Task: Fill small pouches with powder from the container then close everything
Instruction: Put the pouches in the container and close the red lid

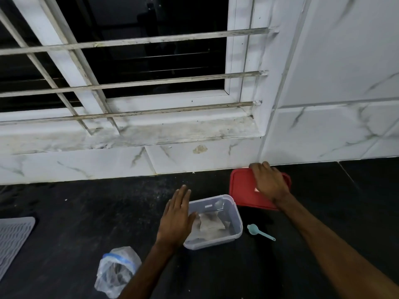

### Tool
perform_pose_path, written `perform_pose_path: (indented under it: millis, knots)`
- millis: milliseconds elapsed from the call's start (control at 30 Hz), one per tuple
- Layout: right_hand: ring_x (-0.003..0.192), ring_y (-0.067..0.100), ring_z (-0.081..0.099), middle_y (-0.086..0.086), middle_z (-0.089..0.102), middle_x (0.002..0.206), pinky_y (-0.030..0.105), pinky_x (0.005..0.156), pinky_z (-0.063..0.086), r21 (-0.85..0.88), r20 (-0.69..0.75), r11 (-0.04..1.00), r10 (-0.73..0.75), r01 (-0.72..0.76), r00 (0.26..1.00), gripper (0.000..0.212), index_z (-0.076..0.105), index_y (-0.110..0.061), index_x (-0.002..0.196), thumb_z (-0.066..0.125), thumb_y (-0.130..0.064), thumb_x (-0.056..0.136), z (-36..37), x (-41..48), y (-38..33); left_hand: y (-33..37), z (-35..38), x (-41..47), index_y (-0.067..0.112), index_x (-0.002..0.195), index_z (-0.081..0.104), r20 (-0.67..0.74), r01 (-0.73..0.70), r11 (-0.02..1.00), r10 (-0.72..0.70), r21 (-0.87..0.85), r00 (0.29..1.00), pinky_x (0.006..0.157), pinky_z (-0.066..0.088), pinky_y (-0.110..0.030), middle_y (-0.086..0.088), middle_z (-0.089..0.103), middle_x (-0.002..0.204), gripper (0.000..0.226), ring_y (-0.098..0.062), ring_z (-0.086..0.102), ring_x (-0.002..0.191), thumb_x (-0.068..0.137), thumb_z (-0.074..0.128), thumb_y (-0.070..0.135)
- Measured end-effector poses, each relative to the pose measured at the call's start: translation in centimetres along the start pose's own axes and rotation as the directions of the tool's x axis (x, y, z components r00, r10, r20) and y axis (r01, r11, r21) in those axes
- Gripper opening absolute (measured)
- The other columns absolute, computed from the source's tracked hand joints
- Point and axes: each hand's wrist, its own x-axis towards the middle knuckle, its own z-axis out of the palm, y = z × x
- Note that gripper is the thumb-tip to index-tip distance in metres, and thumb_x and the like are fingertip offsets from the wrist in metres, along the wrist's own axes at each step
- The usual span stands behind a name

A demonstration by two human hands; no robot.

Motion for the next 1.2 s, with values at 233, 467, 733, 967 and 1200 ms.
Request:
perform_pose_path:
  millis: [233, 467, 733, 967, 1200]
  knots:
    - [0.076, 0.027, 0.063, 0.007, 0.067, 0.082, 0.038, 0.061, 0.051, 0.221, -0.087, 0.972, 0.108, -0.086, 0.990, 0.031, 0.057, -0.015, 0.101, 0.040, -0.040, 0.102, -4.0, 0.3, -0.7, 0.7, 1.1, -2.3, 0.014, 0.155, 0.014, 0.162, 0.288, 0.885, -0.244, -0.366, 0.956, 0.112, 0.034, -0.033, -0.006, 0.022, 0.160, 0.058, -0.023, 0.040, 0.138, 0.103, 0.040, 0.017]
    - [0.103, 0.018, 0.053, 0.000, 0.051, 0.110, 0.039, 0.081, 0.051, 0.336, 0.186, 0.939, -0.147, 0.078, 0.972, 0.039, 0.057, -0.022, 0.108, 0.030, -0.049, 0.101, -1.4, -1.5, -10.0, 0.8, 0.6, -1.9, 0.031, 0.149, 0.024, 0.194, 0.320, 0.652, -0.260, -0.688, 0.946, 0.120, 0.025, -0.036, 0.002, 0.026, 0.159, 0.055, -0.012, 0.029, 0.143, 0.098, 0.032, 0.048]
    - [0.113, 0.019, 0.047, -0.002, 0.047, 0.127, 0.041, 0.098, 0.036, 0.280, 0.181, 0.960, -0.049, -0.004, 0.982, 0.044, 0.055, -0.024, 0.121, 0.021, -0.044, 0.102, 1.0, -1.0, -17.0, -0.5, 1.7, -1.8, 0.023, 0.154, 0.019, 0.246, 0.360, 0.689, -0.263, -0.629, 0.933, 0.113, 0.036, -0.034, -0.004, 0.038, 0.153, 0.064, -0.019, 0.045, 0.133, 0.098, 0.043, 0.047]
    - [0.114, 0.022, 0.053, 0.001, 0.057, 0.123, 0.041, 0.100, 0.035, 0.304, 0.170, 0.952, -0.092, 0.036, 0.981, 0.034, 0.044, -0.026, 0.132, 0.042, -0.021, 0.098, 1.1, 0.4, -16.7, -0.1, 2.7, -1.9, 0.026, 0.145, 0.027, 0.177, 0.331, 0.656, -0.292, -0.679, 0.940, 0.096, 0.046, -0.021, -0.003, 0.049, 0.142, 0.051, -0.011, 0.055, 0.118, 0.099, 0.043, 0.042]
    - [0.108, 0.023, 0.057, -0.002, 0.061, 0.114, 0.049, 0.097, 0.041, 0.350, 0.063, 0.853, 0.391, -0.387, 0.918, 0.029, 0.059, -0.024, 0.115, 0.049, -0.043, 0.096, 1.7, -2.0, -14.1, 1.7, 2.8, -1.1, 0.015, 0.154, 0.016, 0.046, 0.322, 0.766, -0.358, -0.556, 0.932, 0.109, 0.034, -0.033, -0.007, 0.028, 0.157, 0.057, -0.022, 0.038, 0.138, 0.103, 0.037, 0.029]
